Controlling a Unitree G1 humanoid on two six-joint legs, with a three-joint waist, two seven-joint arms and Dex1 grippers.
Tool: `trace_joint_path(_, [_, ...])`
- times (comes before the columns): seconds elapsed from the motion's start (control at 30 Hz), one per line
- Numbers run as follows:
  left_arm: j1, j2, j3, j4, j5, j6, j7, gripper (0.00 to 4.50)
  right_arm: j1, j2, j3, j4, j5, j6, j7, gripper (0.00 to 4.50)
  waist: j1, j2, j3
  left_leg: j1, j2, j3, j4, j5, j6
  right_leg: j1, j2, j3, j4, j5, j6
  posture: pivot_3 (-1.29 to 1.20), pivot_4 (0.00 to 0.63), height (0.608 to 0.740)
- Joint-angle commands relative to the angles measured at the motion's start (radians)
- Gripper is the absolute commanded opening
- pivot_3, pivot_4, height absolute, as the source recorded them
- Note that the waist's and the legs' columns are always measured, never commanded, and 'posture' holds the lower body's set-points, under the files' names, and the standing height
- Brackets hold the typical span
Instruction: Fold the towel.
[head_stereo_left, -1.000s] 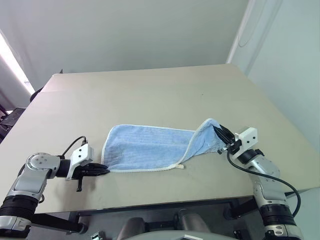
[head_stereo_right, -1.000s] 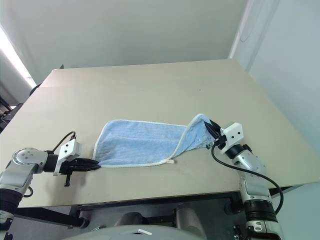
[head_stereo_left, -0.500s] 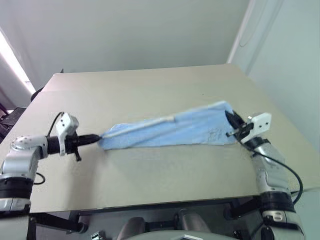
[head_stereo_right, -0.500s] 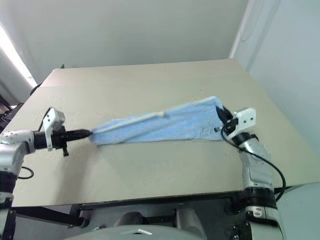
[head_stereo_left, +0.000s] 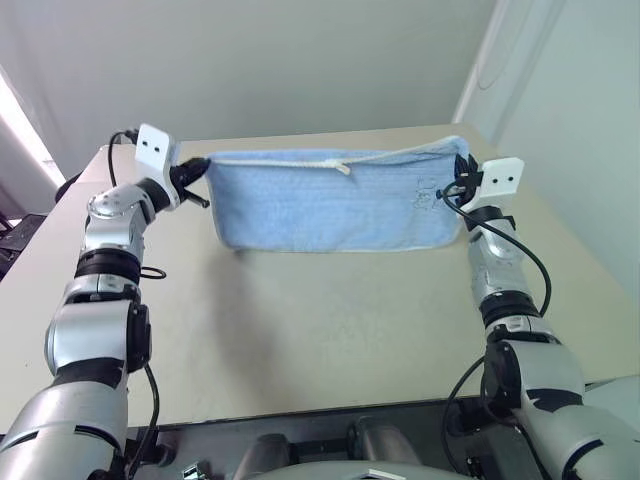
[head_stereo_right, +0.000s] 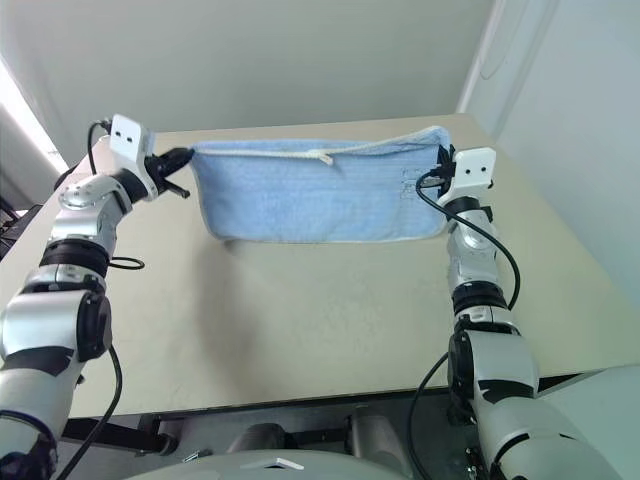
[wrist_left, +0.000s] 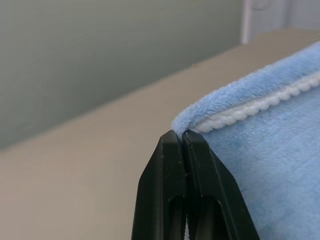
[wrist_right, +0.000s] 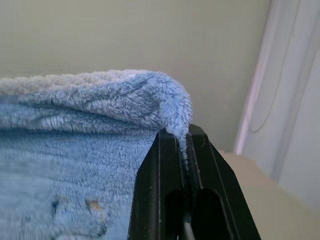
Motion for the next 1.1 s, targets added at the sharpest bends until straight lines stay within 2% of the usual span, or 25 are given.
trace_joint_path(0.03, [-0.047,0.076,0.02,0.047,0.041,-0.114,0.066,0.01,-0.046,-0.013,-0.031,0.048,0.005,-0.08,-0.048,0.0,0.0,0.0,0.0,-0.004,0.0,0.0,0.0,0.0,0.0,-0.004,0.0,0.0,0.001,0.0,0.0,0.0,0.0,0.74])
trace_joint_path(0.13, [-0.037,0.103,0.016,0.056,0.063,-0.182,0.027,0.01,-0.034,-0.006,-0.043,0.047,0.025,-0.141,-0.013,0.0,-0.001,0.0,0.0,-0.007,0.0,0.0,0.001,0.0,0.0,-0.008,-0.001,0.0,0.001,0.001,0.0,0.0,0.0,0.74])
trace_joint_path(0.27, [0.041,0.126,0.031,0.022,0.027,-0.249,-0.152,0.01,0.047,0.005,-0.048,-0.011,0.072,-0.241,0.102,0.0,-0.001,0.0,-0.001,-0.007,-0.001,0.0,0.001,0.0,0.0,-0.007,-0.001,0.0,0.0,0.001,0.001,0.0,0.0,0.74])
trace_joint_path(0.37, [0.145,0.15,0.056,-0.053,-0.037,-0.232,-0.335,0.01,0.158,0.022,-0.043,-0.146,0.165,-0.219,0.244,0.0,-0.001,0.0,-0.001,-0.006,-0.001,0.0,0.001,0.0,0.0,-0.005,-0.001,0.0,0.0,0.001,0.001,0.0,0.0,0.74])
trace_joint_path(0.53, [0.378,0.206,0.074,-0.239,-0.092,-0.183,-0.493,0.01,0.373,0.024,-0.029,-0.418,0.28,-0.15,0.383,0.0,-0.001,0.0,-0.001,-0.006,0.0,0.0,0.004,0.0,0.0,-0.006,-0.001,0.0,0.004,0.001,0.001,0.0,0.0,0.74])
trace_joint_path(0.7, [0.61,0.256,0.111,-0.471,-0.16,-0.068,-0.532,0.01,0.595,0.008,-0.03,-0.704,0.373,0.003,0.438,0.0,0.004,0.0,-0.001,-0.004,0.0,0.0,0.006,0.0,0.0,-0.005,-0.001,0.001,0.01,0.001,0.0,0.0,0.0,0.74])
trace_joint_path(0.9, [0.886,0.339,0.141,-0.74,-0.223,0.113,-0.59,0.01,0.845,0.009,-0.028,-0.99,0.424,0.187,0.43,0.0,0.006,0.0,-0.001,0.006,0.002,0.0,0.006,0.0,0.0,0.002,0.001,0.001,0.011,-0.004,0.0,0.0,0.0,0.74])
trace_joint_path(1.0, [0.974,0.381,0.16,-0.816,-0.241,0.18,-0.605,0.01,0.972,0.005,-0.032,-1.115,0.429,0.28,0.408,0.0,0.006,0.0,0.0,0.011,0.003,0.0,0.006,0.0,0.0,0.01,0.001,0.0,0.01,-0.01,-0.006,0.0,0.0,0.74])
trace_joint_path(1.1, [1.024,0.411,0.177,-0.868,-0.239,0.201,-0.6,0.01,1.055,-0.013,-0.03,-1.181,0.421,0.352,0.414,0.0,0.007,-0.002,0.001,0.013,0.004,-0.001,0.005,0.0,0.0,0.016,0.001,-0.001,0.01,-0.011,-0.007,0.0,0.0,0.74])
